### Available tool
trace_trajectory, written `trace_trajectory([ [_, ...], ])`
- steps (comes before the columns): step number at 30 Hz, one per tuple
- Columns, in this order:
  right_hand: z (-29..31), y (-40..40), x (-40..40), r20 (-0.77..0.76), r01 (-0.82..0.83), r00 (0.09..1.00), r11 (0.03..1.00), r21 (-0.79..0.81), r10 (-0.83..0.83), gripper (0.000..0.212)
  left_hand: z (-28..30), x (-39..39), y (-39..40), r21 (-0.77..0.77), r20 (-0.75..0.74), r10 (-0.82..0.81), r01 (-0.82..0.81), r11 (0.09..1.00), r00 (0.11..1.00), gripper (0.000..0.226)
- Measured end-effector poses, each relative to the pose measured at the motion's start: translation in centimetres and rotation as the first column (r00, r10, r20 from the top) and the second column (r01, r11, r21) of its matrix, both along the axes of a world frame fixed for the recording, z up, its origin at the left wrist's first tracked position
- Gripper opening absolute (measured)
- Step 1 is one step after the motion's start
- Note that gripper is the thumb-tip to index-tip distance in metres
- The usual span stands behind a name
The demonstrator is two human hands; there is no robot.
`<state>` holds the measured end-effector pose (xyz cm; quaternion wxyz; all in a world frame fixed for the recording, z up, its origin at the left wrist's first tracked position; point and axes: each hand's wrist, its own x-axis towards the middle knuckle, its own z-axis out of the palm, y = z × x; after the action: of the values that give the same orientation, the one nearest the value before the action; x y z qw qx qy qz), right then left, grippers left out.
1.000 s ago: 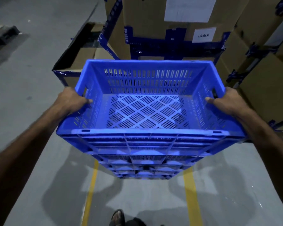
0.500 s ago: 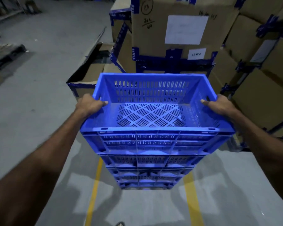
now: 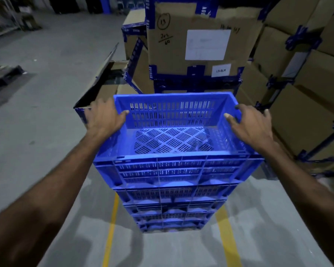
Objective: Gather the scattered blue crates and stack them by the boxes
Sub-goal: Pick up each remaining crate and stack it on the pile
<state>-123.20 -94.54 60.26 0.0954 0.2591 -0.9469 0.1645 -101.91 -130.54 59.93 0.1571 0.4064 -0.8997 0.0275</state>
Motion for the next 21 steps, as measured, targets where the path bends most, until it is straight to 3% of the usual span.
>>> trace_trajectory([
  [3, 1.4, -1.7, 6.7, 0.101, -0.212, 0.969, 0.971, -0.113, 0.224, 0.066, 1.5, -4.2, 1.5, -0.107, 0.078, -0.205, 0.213, 0.971, 0.976, 0.064],
  [6, 0.7, -3.8, 13.1, 0.170, -0.466, 0.876, 0.883, 0.058, 0.451, 0.079, 1.6, -9.4, 3.9, -0.080, 0.177, -0.437, 0.456, 0.886, 0.882, 0.073],
  [8, -0.8, -5.4, 15.2, 0.169, -0.520, 0.852, 0.836, 0.177, 0.495, 0.081, 1.1, -12.8, 5.2, -0.059, 0.246, -0.526, 0.554, 0.830, 0.814, 0.079],
  [11, -1.8, -7.5, 16.0, 0.198, -0.472, 0.879, 0.851, 0.230, 0.434, 0.084, -0.4, -16.6, 6.0, -0.001, 0.335, -0.549, 0.583, 0.812, 0.765, 0.087],
  [14, -1.6, -8.9, 15.5, 0.240, -0.446, 0.888, 0.861, 0.244, 0.392, 0.089, -1.5, -18.8, 6.2, 0.036, 0.334, -0.562, 0.586, 0.810, 0.757, 0.093],
  [18, -1.3, -10.0, 14.9, 0.316, -0.505, 0.850, 0.821, 0.264, 0.421, 0.089, -1.1, -20.5, 5.2, 0.074, 0.284, -0.601, 0.608, 0.790, 0.747, 0.087],
  [21, -0.6, -10.6, 14.0, 0.393, -0.575, 0.798, 0.771, 0.273, 0.456, 0.092, -0.5, -21.4, 4.4, 0.212, 0.255, -0.632, 0.595, 0.775, 0.732, 0.090],
])
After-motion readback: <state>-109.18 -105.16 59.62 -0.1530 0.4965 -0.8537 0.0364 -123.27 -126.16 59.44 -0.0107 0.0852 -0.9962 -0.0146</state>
